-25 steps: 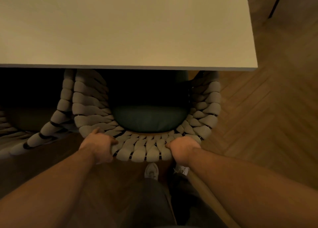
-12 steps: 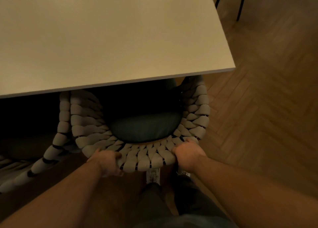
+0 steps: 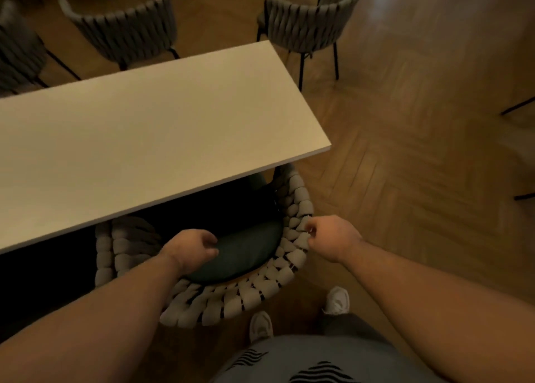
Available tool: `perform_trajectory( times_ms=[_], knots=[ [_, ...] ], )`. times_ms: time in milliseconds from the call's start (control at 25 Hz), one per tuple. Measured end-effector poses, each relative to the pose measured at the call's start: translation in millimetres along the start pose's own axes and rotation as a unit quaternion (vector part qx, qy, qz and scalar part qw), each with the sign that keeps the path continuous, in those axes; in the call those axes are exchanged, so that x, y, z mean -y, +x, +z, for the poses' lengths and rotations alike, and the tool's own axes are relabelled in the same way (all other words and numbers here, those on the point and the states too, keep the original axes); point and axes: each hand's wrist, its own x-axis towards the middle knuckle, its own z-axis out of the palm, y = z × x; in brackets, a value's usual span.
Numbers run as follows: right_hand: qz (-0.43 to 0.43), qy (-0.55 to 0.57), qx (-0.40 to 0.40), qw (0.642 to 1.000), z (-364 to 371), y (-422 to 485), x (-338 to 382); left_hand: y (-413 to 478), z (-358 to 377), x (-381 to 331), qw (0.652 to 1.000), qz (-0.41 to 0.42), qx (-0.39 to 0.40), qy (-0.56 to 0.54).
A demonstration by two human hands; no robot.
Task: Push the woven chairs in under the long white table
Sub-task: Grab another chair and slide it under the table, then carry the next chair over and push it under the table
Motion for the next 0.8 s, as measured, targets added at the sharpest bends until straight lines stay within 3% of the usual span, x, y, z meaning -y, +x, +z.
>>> perform_trajectory(
  times_ms=[240,600,800],
  knots=[
    [0.049,0.035,-0.073,0.996,-61.3,8.6,-83.1,42.0,-30.0,-128.5,0.996,0.070,-0.051,0.003],
    [0.059,0.018,-0.071,0.996,-157.8,30.3,-268.2,102.2,6.3,-356.1,0.995,0.083,-0.061,0.004],
    [0.061,-0.001,-0.068,0.996,-209.3,51.9,-331.9,122.6,-0.2,-433.7,0.992,0.087,-0.091,-0.032]
  ],
)
